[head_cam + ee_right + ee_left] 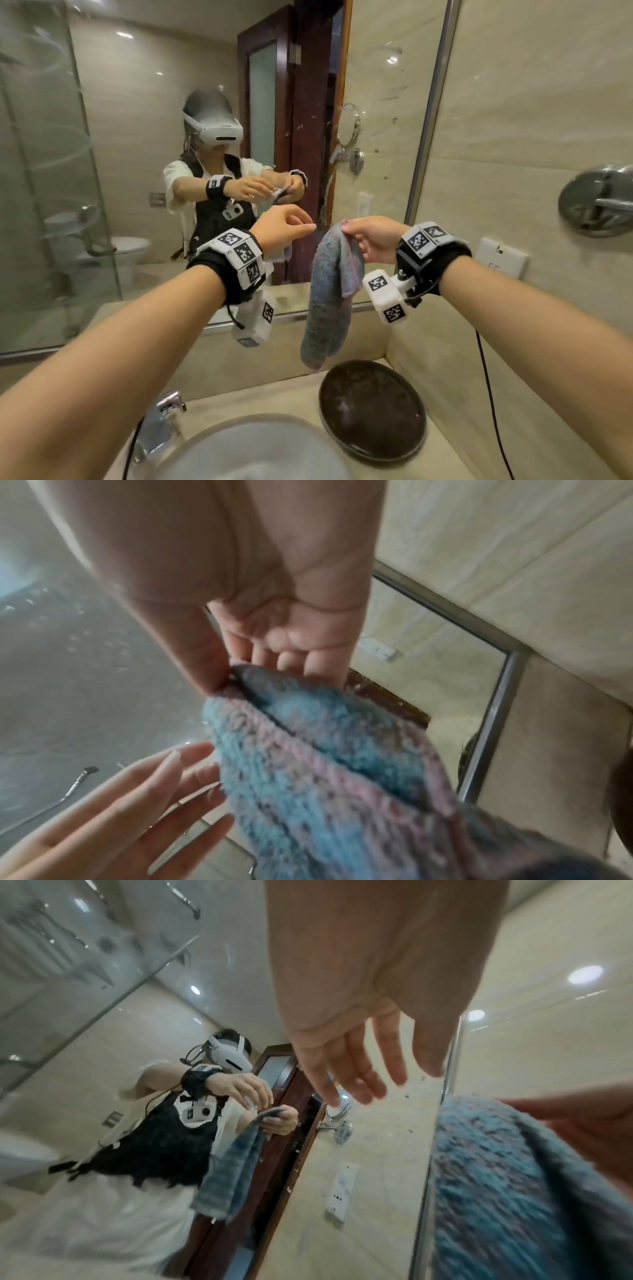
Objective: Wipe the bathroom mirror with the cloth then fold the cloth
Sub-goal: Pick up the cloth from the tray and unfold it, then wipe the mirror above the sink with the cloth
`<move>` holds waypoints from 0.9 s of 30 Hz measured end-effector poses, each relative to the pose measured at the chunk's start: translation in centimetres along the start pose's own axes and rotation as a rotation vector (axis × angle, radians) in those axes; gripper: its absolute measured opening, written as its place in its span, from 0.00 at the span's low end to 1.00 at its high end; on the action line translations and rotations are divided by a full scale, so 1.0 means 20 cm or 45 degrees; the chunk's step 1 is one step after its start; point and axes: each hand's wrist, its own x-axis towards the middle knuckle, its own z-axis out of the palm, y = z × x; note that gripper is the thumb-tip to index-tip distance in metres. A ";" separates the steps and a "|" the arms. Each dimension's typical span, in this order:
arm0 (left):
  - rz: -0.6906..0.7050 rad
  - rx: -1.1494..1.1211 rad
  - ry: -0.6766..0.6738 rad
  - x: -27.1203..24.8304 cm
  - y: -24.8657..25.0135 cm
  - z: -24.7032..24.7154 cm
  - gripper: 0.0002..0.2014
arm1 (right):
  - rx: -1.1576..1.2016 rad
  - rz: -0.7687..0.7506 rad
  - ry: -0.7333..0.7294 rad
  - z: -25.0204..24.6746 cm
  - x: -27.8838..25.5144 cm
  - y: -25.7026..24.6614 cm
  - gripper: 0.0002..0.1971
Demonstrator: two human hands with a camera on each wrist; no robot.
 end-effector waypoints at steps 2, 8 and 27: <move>0.047 0.200 0.167 0.06 0.00 -0.02 0.11 | -0.047 -0.004 0.098 -0.06 0.01 -0.04 0.09; 0.201 0.772 0.361 0.29 0.10 -0.06 0.13 | -0.062 -0.144 0.510 -0.35 0.13 -0.28 0.14; 0.062 1.202 0.646 1.04 0.39 -0.23 0.26 | -0.537 -0.819 0.759 -0.81 0.54 -1.00 0.26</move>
